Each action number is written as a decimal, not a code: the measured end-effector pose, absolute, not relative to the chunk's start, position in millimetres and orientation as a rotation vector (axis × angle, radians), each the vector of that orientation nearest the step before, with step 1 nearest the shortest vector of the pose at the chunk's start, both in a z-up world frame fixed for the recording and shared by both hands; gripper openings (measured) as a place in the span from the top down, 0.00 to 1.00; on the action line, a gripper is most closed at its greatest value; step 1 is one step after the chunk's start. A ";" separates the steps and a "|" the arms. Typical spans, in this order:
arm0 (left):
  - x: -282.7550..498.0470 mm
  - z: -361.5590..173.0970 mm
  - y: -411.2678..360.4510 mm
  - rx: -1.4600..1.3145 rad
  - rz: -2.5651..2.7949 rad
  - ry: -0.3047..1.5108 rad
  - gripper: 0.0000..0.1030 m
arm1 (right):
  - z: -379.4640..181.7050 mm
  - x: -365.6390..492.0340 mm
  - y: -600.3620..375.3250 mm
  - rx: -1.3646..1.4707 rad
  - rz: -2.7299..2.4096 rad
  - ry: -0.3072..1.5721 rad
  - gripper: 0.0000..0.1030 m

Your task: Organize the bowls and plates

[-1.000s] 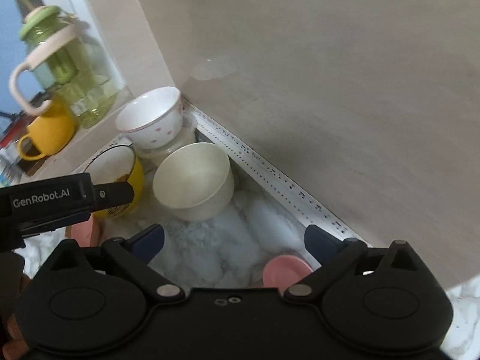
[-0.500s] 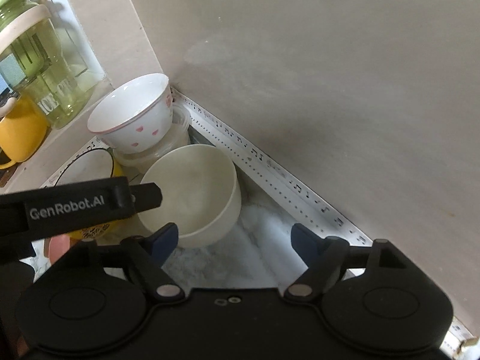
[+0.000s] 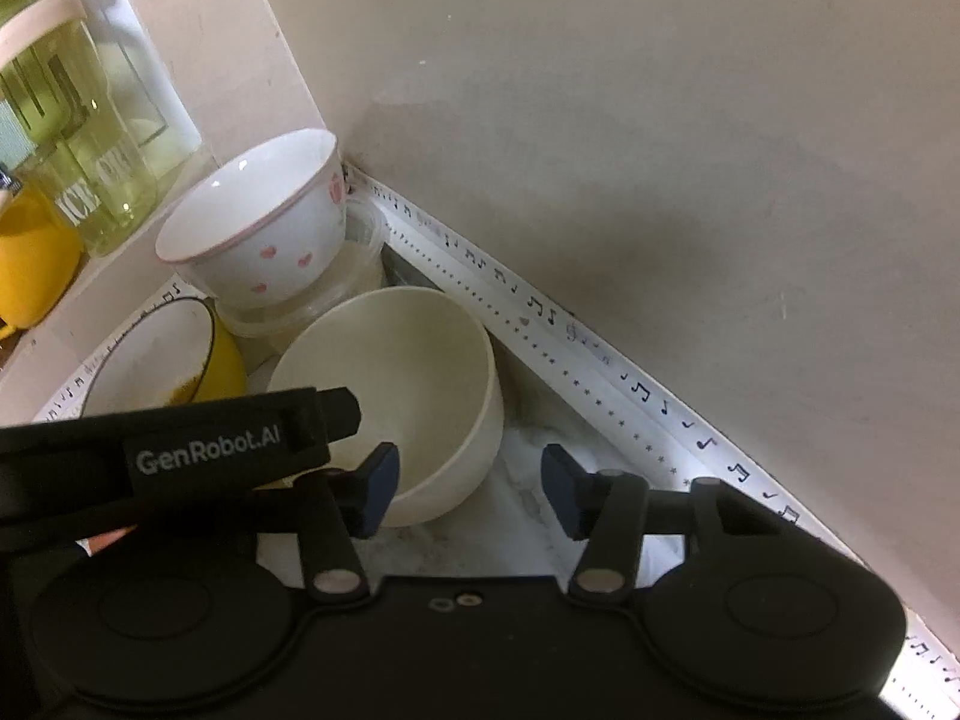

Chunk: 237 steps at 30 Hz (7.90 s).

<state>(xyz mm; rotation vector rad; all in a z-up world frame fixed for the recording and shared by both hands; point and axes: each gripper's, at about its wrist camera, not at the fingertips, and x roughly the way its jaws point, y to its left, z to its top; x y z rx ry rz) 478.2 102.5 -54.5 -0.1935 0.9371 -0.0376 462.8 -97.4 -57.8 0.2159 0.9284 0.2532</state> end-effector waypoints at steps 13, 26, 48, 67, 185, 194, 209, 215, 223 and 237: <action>480.4 -61.4 108.8 -0.153 0.018 0.937 0.88 | -54.5 462.1 -94.3 0.193 0.293 0.917 0.79; 435.2 -41.5 102.0 -0.129 0.005 0.959 0.89 | -24.5 432.1 -101.9 0.143 0.326 0.905 0.80; 311.0 16.1 61.4 -0.070 -0.081 0.884 0.89 | 23.6 318.8 -140.3 0.096 0.314 0.881 0.80; 204.2 26.5 33.5 -0.037 -0.150 0.907 0.89 | 22.5 215.7 -169.0 0.137 0.301 0.910 0.80; 363.7 -33.5 10.2 -0.064 -0.257 0.978 0.25 | -50.7 332.8 -208.6 0.278 0.174 0.980 0.17; 391.0 -59.1 -0.3 -0.036 -0.269 1.007 0.25 | -69.7 350.6 -193.4 0.281 0.189 1.007 0.27; 402.1 -87.1 -12.8 0.009 -0.302 1.026 0.61 | -85.6 367.7 -189.9 0.266 0.202 1.005 0.59; 401.9 -92.8 -23.2 0.027 -0.297 1.029 0.75 | -87.6 371.2 -189.0 0.261 0.205 1.010 0.70; 395.8 -93.1 -25.9 0.046 -0.270 1.049 0.92 | -87.9 371.7 -187.5 0.255 0.212 1.010 0.82; 358.1 -54.2 -16.1 0.024 -0.257 1.052 0.93 | -51.5 334.3 -188.2 0.233 0.260 0.981 0.85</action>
